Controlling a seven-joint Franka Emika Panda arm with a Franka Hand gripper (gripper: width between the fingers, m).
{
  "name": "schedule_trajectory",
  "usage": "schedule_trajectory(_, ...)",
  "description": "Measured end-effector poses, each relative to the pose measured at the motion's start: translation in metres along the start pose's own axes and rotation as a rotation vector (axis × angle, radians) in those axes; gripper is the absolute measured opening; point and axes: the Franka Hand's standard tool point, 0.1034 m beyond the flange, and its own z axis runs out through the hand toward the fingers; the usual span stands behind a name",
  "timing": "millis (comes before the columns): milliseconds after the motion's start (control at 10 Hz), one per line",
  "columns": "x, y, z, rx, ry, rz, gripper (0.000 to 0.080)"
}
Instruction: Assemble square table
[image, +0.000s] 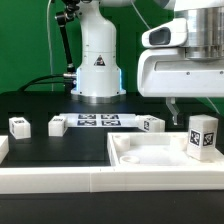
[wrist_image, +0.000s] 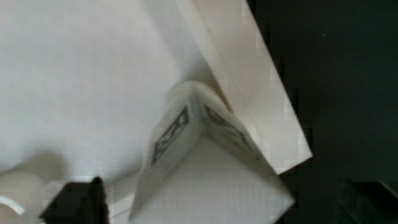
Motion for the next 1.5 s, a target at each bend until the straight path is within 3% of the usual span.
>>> schedule_trajectory(300,-0.0039,-0.0038,0.0017,-0.001,-0.004,-0.178,0.0649)
schedule_trajectory(900,-0.001,0.0028,0.002,-0.017,-0.003,-0.598,0.0649)
schedule_trajectory(1100,-0.0003,0.004,0.0019,-0.02,-0.003,-0.653,0.039)
schedule_trajectory(1200,-0.0002,0.0042,0.0019,-0.021,-0.003,-0.652,0.039)
schedule_trajectory(1300,-0.0002,0.0041,0.0019,-0.02,-0.003,-0.645,0.0288)
schedule_trajectory(1500,-0.0001,0.0042,0.0019,-0.02,-0.002,-0.595,0.0289)
